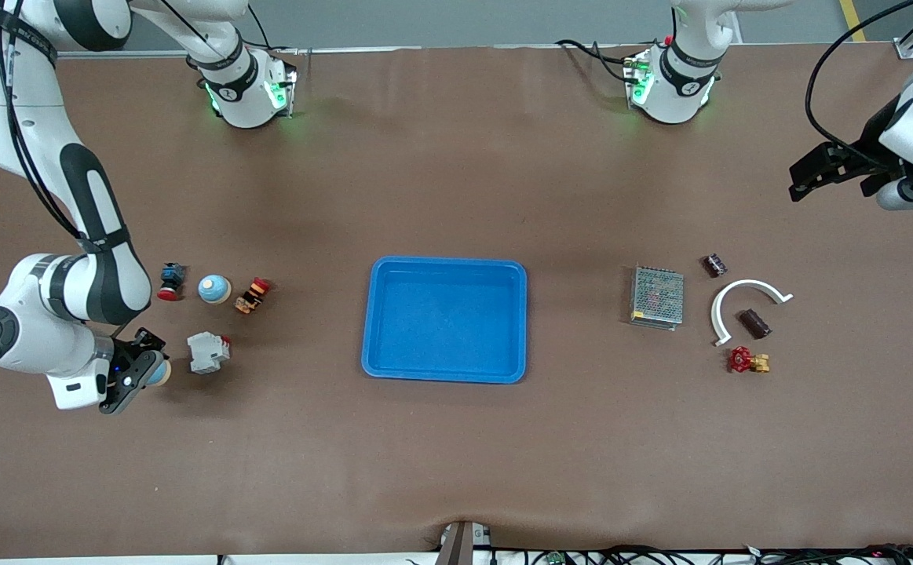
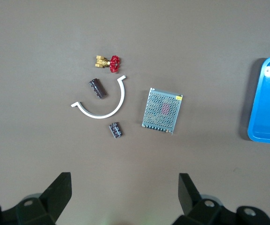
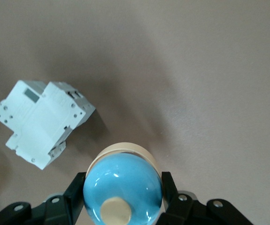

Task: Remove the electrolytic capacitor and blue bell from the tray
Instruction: 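Lower the bell beside the white breaker and open the right gripper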

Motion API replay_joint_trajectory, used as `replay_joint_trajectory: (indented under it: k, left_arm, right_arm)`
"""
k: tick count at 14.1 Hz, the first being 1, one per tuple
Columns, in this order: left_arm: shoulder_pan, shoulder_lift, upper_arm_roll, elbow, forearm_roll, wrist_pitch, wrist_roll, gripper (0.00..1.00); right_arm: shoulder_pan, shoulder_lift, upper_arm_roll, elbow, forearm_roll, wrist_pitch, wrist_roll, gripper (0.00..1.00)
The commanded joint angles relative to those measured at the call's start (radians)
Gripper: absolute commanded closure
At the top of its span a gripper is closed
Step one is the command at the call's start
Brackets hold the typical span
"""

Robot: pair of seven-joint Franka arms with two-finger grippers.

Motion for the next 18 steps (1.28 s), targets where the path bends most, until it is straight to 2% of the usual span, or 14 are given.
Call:
replay_joint_trajectory:
  k: [1, 6, 11, 12, 13, 14, 18]
  left_arm:
    - [-0.003, -0.039, -0.001, -0.018, -0.008, -0.018, 0.02, 0.0]
    - [0.003, -0.018, 0.003, 0.053, -0.006, -0.053, 0.028, 0.0]
    - [0.0, -0.003, 0.002, 0.059, 0.009, -0.053, 0.018, 0.0]
    - [0.0, -0.001, 0.002, 0.059, 0.009, -0.053, 0.018, 0.0]
    - [0.0, -0.001, 0.002, 0.059, 0.009, -0.053, 0.02, 0.0]
    - [0.0, -0.001, 0.002, 0.059, 0.009, -0.053, 0.018, 0.0]
    - [0.0, 0.013, -0.001, 0.059, 0.009, -0.053, 0.017, 0.0]
  right_arm:
    - [-0.029, 0.015, 0.019, -0.011, -0.012, 0.011, -0.033, 0.64]
    - [-0.04, 0.052, 0.02, -0.013, -0.01, 0.051, -0.053, 0.62]
    - [-0.038, 0.061, 0.02, -0.013, -0.007, 0.053, -0.053, 0.58]
    - [-0.04, 0.061, 0.02, -0.011, 0.0, 0.053, -0.05, 0.43]
    - [-0.041, 0.061, 0.022, -0.011, 0.004, 0.051, -0.049, 0.14]
    - [-0.046, 0.06, 0.022, -0.01, 0.011, 0.051, -0.047, 0.0]
    - [-0.043, 0.05, 0.023, -0.002, 0.017, 0.038, -0.033, 0.0]
